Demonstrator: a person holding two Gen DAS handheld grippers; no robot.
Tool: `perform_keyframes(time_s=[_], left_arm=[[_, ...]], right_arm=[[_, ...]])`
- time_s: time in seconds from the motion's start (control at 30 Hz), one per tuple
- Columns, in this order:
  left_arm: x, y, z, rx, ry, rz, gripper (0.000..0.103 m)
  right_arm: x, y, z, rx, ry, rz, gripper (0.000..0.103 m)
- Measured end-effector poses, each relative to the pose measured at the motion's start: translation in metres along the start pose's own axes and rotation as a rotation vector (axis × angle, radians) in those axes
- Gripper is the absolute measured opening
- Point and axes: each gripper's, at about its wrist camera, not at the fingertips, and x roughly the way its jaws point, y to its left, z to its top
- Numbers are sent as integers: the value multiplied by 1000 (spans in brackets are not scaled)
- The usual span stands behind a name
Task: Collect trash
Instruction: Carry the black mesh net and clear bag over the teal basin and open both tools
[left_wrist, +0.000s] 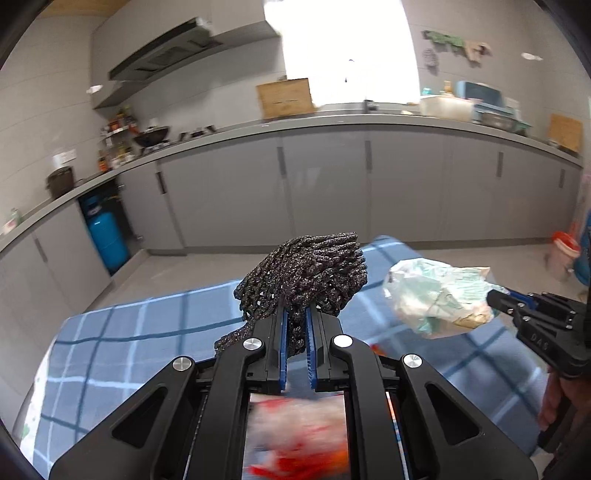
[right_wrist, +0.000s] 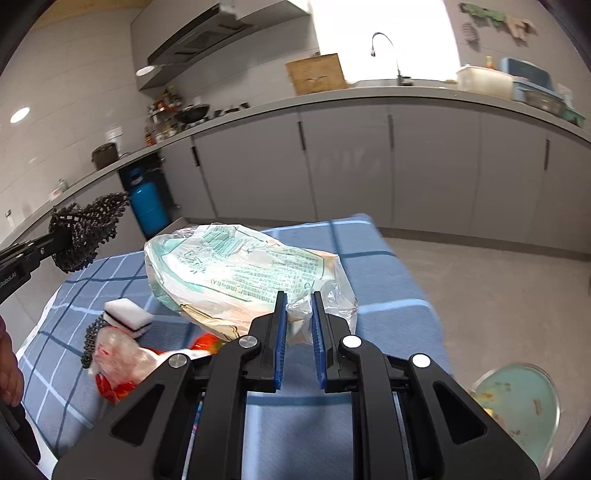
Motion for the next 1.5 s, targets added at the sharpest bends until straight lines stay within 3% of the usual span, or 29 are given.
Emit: perform_keyframes(time_s=[0.53,0.87,1.2,1.33,1.4,1.47,1.5], left_arm=[[-1,-155,14,152,-29,-285,9],[-4,-236,2,230,-5,-443,9],[18,-298,-30,297,80,-526,9],[27,-316,-39,312,118,-561,16],[34,-325,-45,331,145,-576,24],[40,-330,-51,343,159,-575,40],[42,-330,-53,341,163,-573,41]], right_arm=[[-91,-140,-37,151,-42,-287,15],[-106,-199,-84,242,14,-412,15],[-101,-236,-124,316,70,-468,17],[-91,-246,-135,345,93,-454,29],[-86,-250,-139,354,100,-452,55],[-86,-252,-143,359,108,-472,57],[-86,-254,-146,368,110,-470,60]])
